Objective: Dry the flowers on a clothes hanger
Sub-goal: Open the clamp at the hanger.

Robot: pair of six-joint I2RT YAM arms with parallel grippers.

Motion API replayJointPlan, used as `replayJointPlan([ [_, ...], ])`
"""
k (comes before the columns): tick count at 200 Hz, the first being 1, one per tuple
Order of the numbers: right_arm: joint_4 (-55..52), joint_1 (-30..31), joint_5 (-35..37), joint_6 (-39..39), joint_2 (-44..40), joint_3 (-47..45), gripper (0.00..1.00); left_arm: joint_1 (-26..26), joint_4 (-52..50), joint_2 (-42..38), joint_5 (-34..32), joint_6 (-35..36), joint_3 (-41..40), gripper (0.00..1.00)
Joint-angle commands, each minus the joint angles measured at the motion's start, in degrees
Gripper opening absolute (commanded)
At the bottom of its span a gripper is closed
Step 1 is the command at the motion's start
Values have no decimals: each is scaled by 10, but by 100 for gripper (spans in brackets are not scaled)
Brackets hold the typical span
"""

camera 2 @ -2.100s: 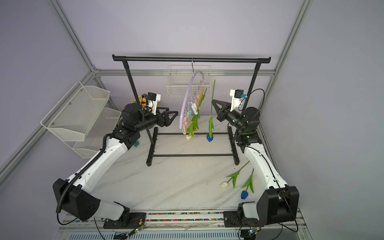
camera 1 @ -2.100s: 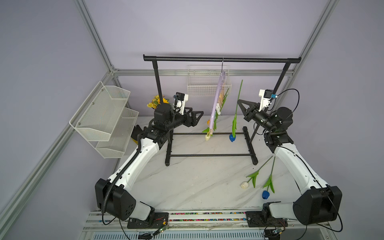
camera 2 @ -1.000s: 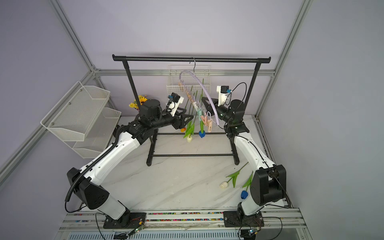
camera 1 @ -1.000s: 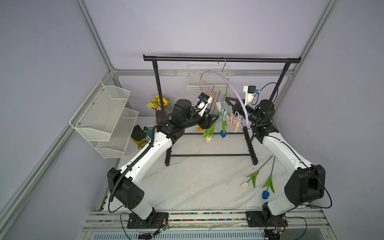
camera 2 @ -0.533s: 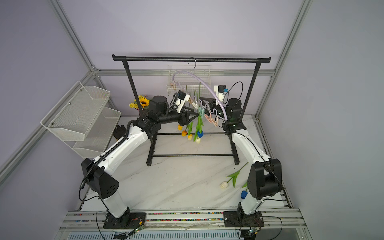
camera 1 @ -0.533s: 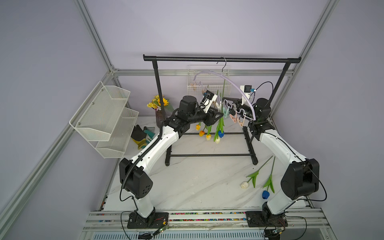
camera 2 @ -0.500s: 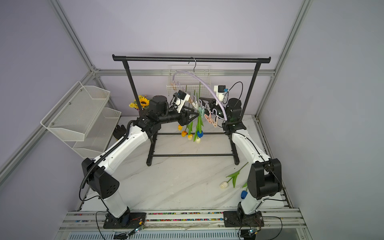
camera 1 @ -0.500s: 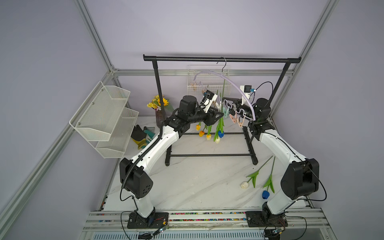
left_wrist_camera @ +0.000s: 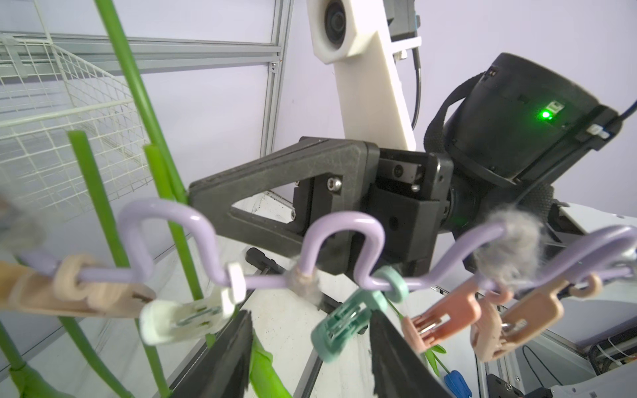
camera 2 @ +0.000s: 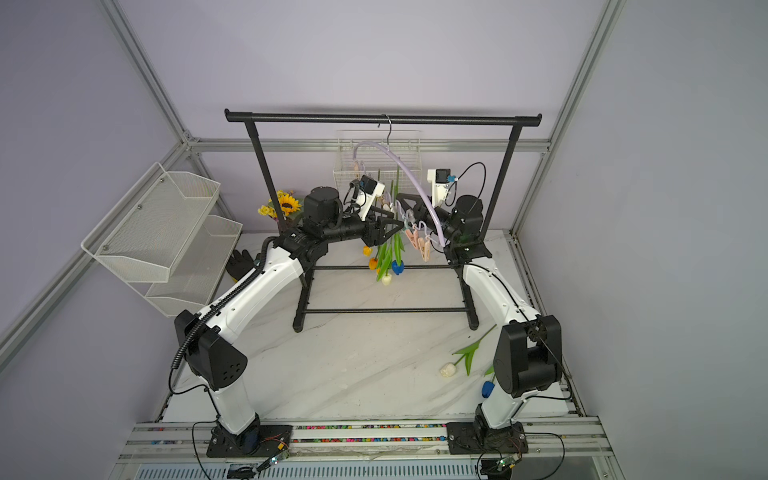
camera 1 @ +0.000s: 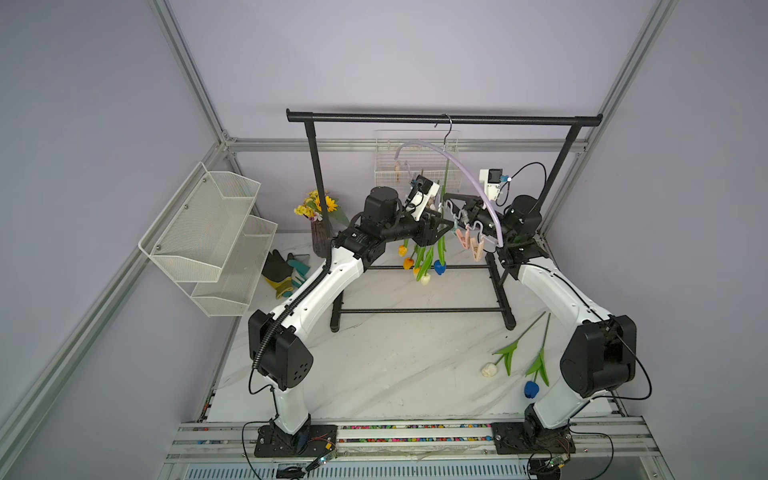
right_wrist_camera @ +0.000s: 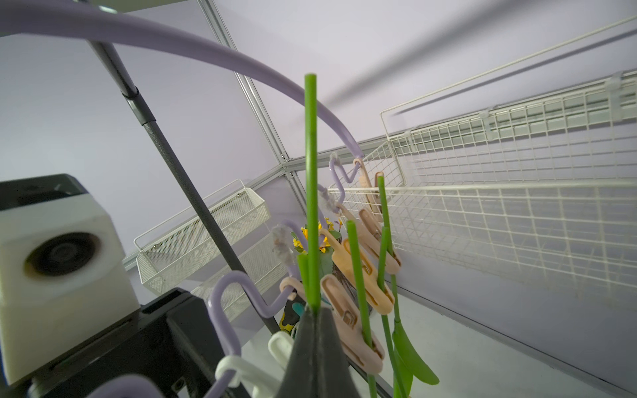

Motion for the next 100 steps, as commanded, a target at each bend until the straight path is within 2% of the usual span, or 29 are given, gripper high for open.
replayJointPlan([
  [1,16,2,-5,3,3,16,0,-9,23,1,1,-2,23,58],
  [47,11,2,-6,-2,1,16,0,-17,19,0,-7,0,25,60],
  [80,13,2,-8,-2,-1,14,0,-25,8,-2,-41,7,28,61],
  [100,13,2,-8,-2,-2,12,0,-30,-2,-9,-73,6,25,68],
])
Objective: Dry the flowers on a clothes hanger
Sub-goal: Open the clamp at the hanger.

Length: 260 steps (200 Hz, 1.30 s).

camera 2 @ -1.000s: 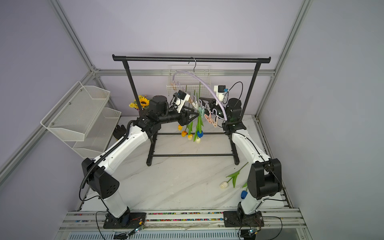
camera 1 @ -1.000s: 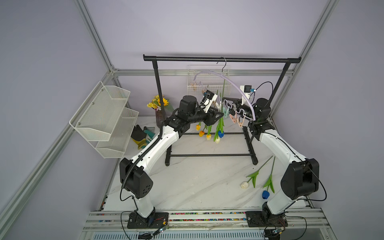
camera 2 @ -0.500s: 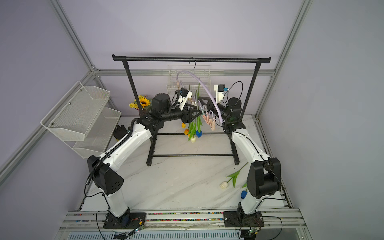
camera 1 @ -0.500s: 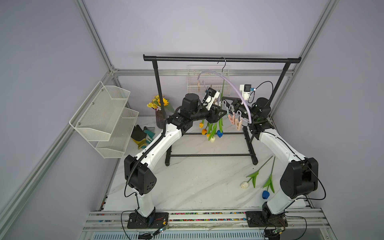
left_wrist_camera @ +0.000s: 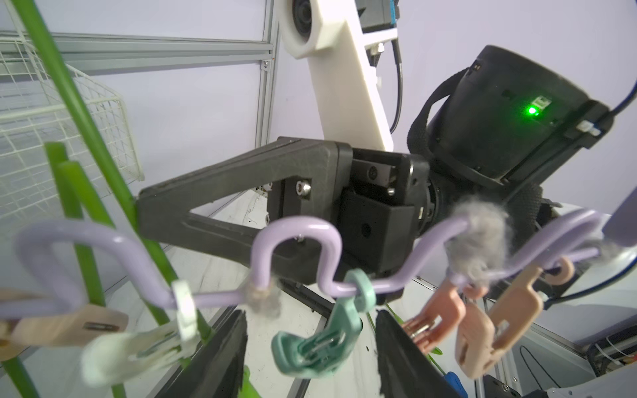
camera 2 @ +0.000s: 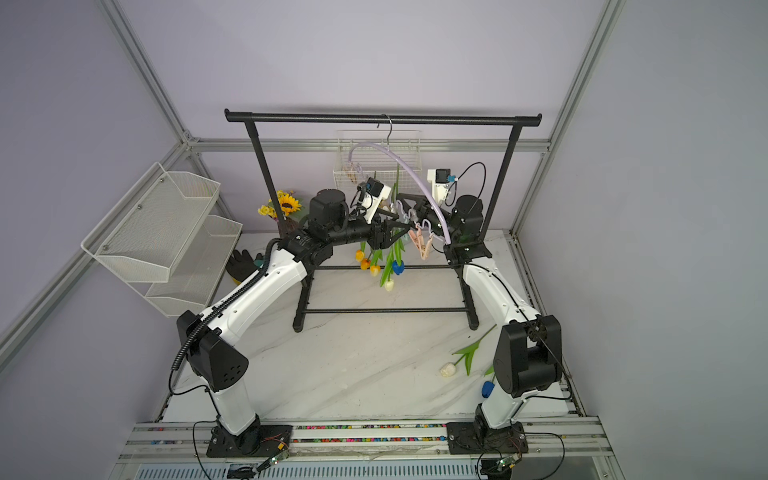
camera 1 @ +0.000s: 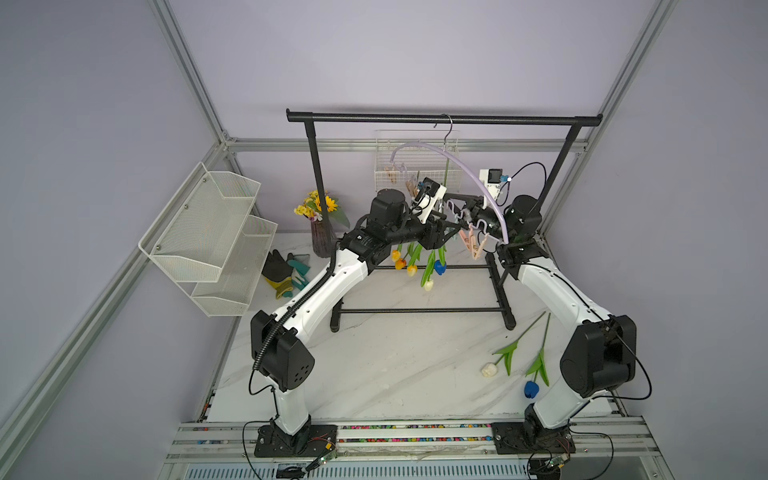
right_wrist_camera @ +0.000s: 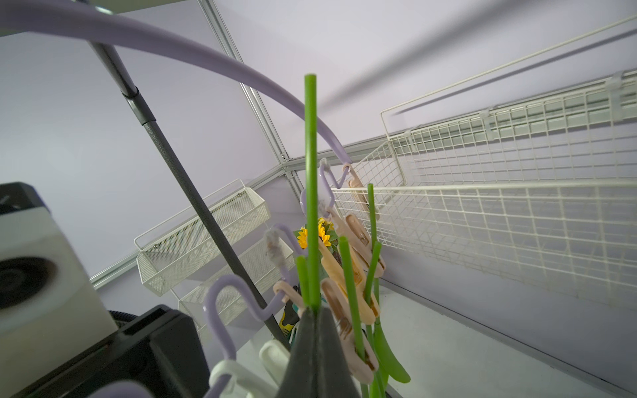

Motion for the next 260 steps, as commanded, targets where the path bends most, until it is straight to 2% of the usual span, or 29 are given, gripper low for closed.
replayJointPlan([
  [1,13,2,-7,-2,-2,12,0,-8,1,-9,-43,3,19,68],
  [35,15,2,-8,-1,-4,11,0,-10,8,-12,-55,-4,12,70],
  [78,15,1,-10,-1,-5,11,0,-10,8,-6,-33,-9,22,51],
  [126,17,2,-11,1,-6,10,0,-11,9,-4,-22,-10,24,47],
  [183,15,1,-13,0,-10,9,0,-11,9,-3,-19,-10,30,34],
  [212,14,2,-12,-2,-14,7,0,-11,8,-2,-21,-10,31,31],
  [225,16,1,-11,-2,-16,6,0,-11,7,-3,-22,-10,31,34],
  [244,12,1,-11,-4,-16,7,0,-11,7,-3,-30,-12,30,52],
  [260,11,2,-11,-5,-15,9,0,-11,7,-4,-36,-13,27,55],
])
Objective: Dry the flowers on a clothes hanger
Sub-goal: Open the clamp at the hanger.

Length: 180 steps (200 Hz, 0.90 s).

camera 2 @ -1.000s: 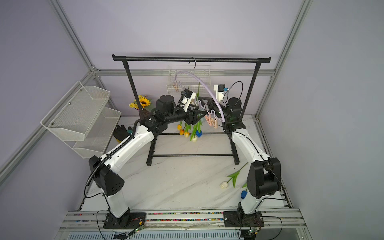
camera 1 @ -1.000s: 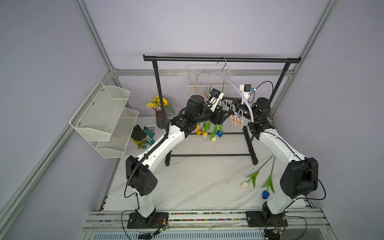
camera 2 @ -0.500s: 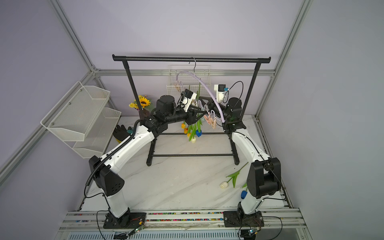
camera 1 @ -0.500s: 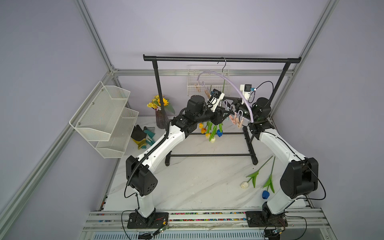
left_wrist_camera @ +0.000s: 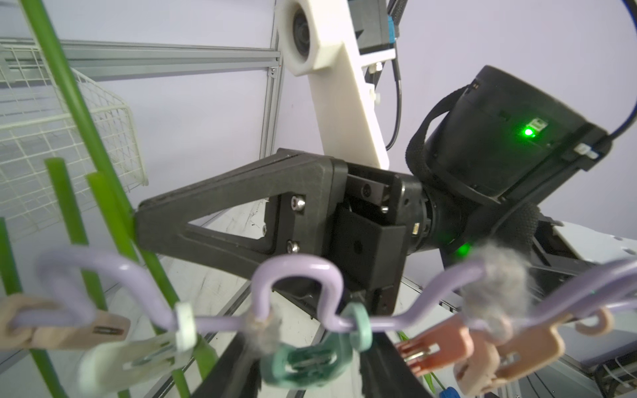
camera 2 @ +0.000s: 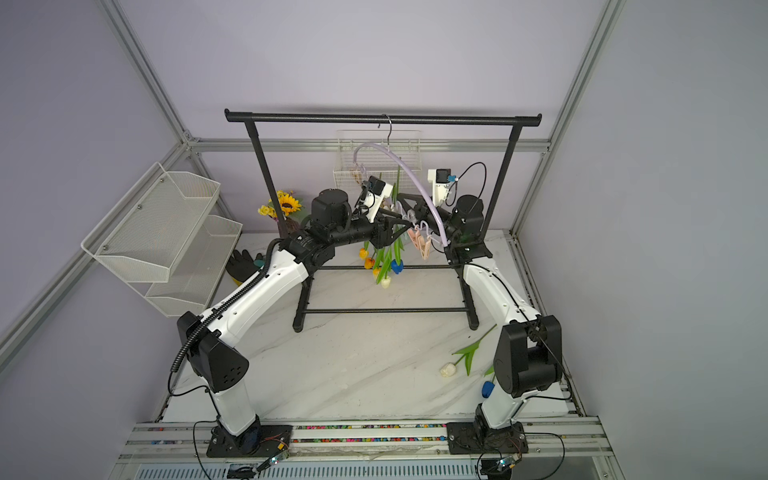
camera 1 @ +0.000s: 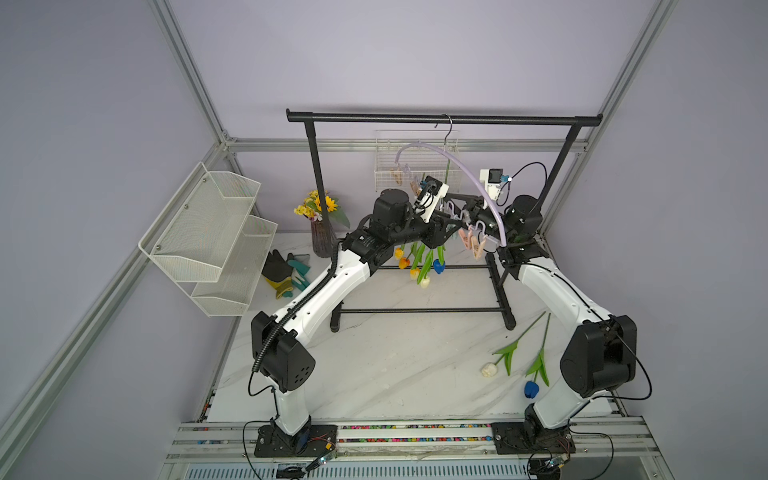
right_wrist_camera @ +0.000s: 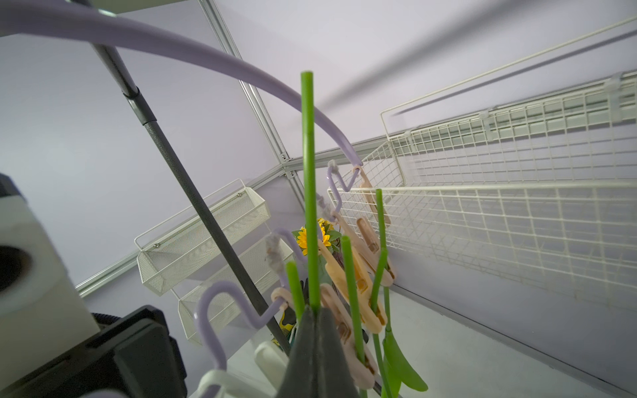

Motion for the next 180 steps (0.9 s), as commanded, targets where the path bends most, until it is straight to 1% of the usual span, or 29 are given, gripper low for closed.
replayJointPlan([
  [1,12,2,-7,-4,-15,9,0,-1,10,-3,-11,-2,18,55],
  [37,10,2,-8,-6,-14,10,0,-1,9,-5,-18,-6,11,55],
  [63,11,2,-10,-7,-12,11,0,-1,9,-3,-9,-7,14,44],
  [78,11,2,-12,-6,-12,10,0,-1,12,-1,-2,-6,18,39],
  [86,10,2,-12,-7,-12,10,0,-1,12,0,1,-6,19,39],
  [93,10,2,-13,-7,-12,10,0,-1,12,1,4,-7,20,39],
  [100,10,2,-13,-8,-13,9,0,-1,13,2,6,-7,21,42],
  [114,9,2,-12,-9,-15,7,0,-1,12,5,6,-6,21,52],
  [125,9,2,-12,-9,-15,7,0,-1,11,6,7,-6,20,53],
  [132,9,2,-12,-9,-15,7,0,-1,10,8,9,-7,21,52],
  [180,9,2,-13,-8,-14,4,0,-1,7,6,11,-6,19,30],
])
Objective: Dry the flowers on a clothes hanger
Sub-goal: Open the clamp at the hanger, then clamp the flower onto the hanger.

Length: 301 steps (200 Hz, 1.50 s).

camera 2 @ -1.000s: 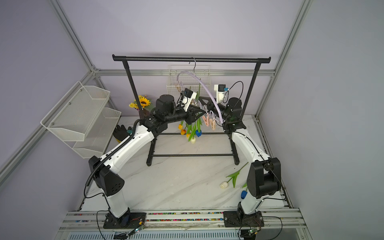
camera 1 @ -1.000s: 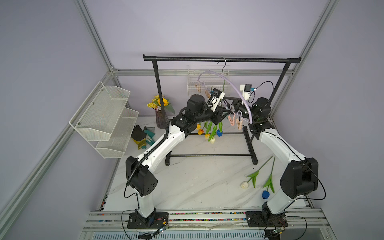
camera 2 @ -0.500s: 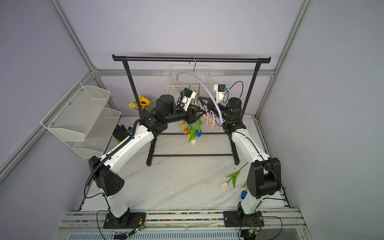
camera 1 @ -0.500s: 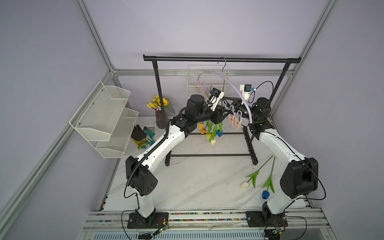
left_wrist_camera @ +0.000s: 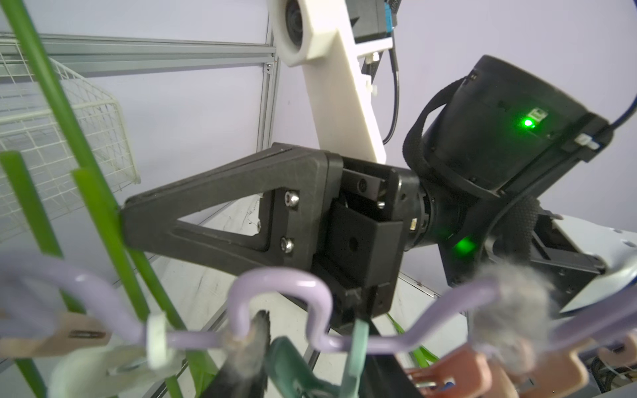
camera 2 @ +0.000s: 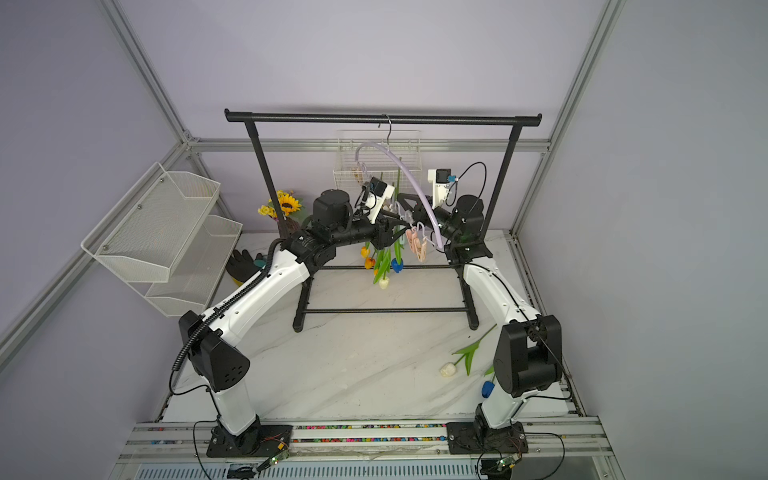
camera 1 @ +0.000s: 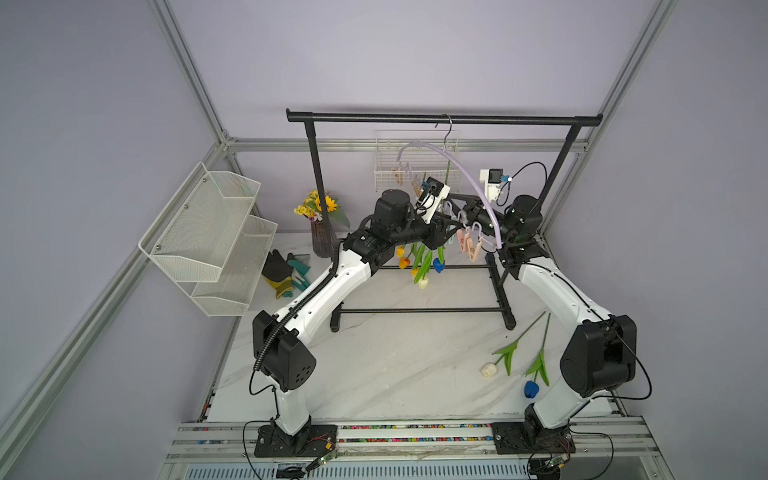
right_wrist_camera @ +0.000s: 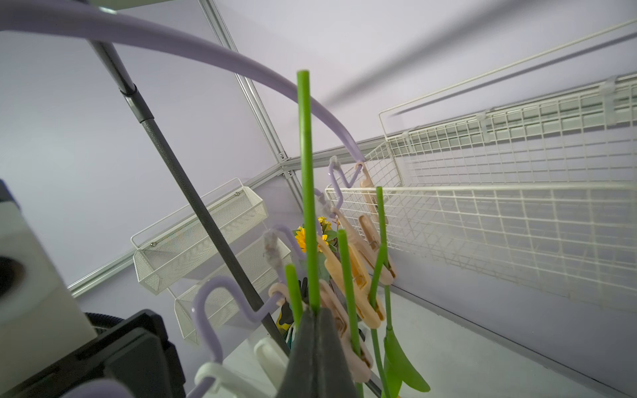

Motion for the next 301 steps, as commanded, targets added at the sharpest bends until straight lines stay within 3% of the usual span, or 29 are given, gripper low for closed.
replayJointPlan([
  [1,9,3,-10,-5,-15,4,0,-1,7,2,-4,-5,19,29],
  [51,3,3,8,-5,-37,-24,0,-1,14,0,-8,-21,23,23],
  [144,-80,1,177,50,-127,-135,0,1,65,0,-36,-60,23,14],
  [193,-6,1,110,125,-132,-211,0,1,96,12,-38,-93,27,10],
  [233,158,3,52,218,-118,-288,0,1,114,17,-43,-110,27,5],
  [301,260,4,4,251,-132,-340,0,5,119,18,-51,-114,24,5],
])
